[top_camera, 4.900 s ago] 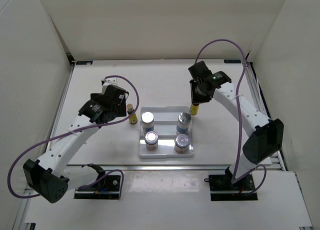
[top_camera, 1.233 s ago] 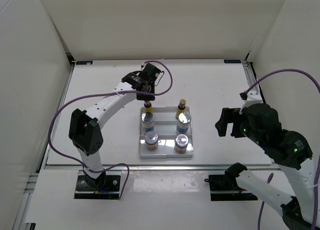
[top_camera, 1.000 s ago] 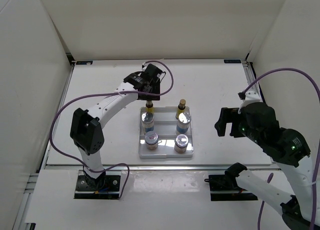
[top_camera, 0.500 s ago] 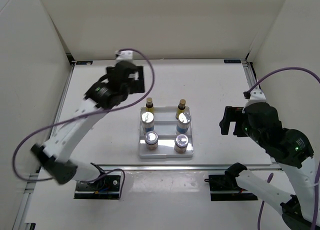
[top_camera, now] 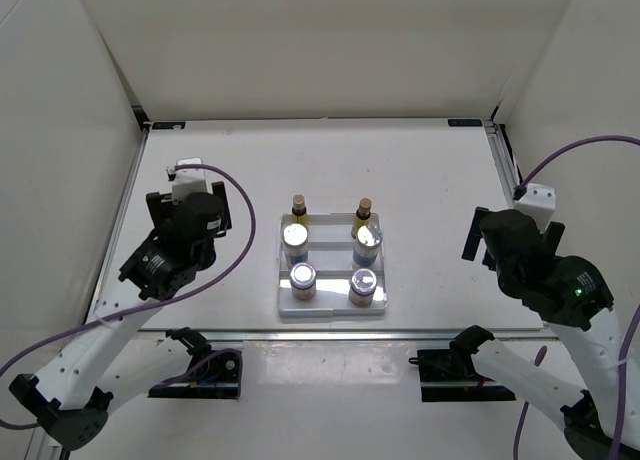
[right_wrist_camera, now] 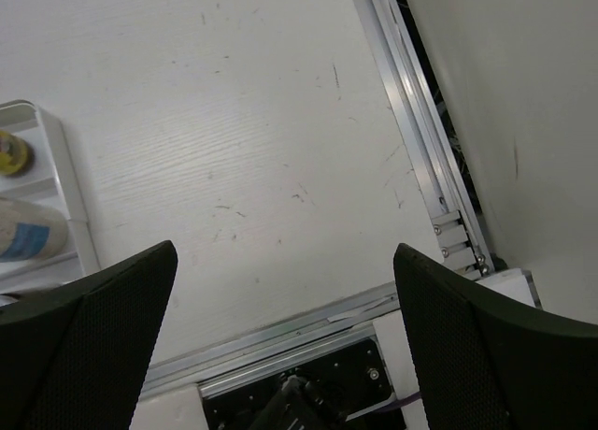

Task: Organize the condiment bottles

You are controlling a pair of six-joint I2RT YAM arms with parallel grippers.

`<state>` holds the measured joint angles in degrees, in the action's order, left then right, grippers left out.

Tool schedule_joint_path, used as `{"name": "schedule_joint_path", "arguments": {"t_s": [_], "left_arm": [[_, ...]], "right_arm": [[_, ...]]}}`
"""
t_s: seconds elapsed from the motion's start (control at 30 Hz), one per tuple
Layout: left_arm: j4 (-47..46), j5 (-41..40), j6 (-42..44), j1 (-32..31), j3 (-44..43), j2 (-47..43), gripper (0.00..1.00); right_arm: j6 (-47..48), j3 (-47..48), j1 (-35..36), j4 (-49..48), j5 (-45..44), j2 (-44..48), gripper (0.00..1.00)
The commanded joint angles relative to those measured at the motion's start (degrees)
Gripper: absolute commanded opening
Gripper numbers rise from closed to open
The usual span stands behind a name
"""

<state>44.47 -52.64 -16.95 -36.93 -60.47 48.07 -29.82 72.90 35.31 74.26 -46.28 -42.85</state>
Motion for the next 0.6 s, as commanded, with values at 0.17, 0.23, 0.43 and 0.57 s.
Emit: {"name": "schedule_joint_path", "arguments": {"t_s": [0.17, 0.23, 0.43, 0.57], "left_arm": [[-3.77, -1.58, 0.43, 2.12, -1.76, 3.08, 1.0], [-3.16, -2.9, -0.72, 2.12, -1.76, 0.46, 1.0], [-3.16, -5.18, -1.86, 2.12, 0.44, -4.39, 1.0], [-3.16, -6.5, -2.39, 2.12, 0.97, -4.4, 1.0]], "right_arm": [[-3.31, 0.31, -0.07, 2.29, -5.66, -0.57, 1.0], [-3.31, 0.31, -0.07, 2.29, -4.7, -1.18, 1.0], [-5.59, -0.22, -0.07, 2.82, -2.76, -2.33, 1.0], [-5.6, 0.92, -0.07, 2.82, -2.23, -2.85, 1.0]]}}
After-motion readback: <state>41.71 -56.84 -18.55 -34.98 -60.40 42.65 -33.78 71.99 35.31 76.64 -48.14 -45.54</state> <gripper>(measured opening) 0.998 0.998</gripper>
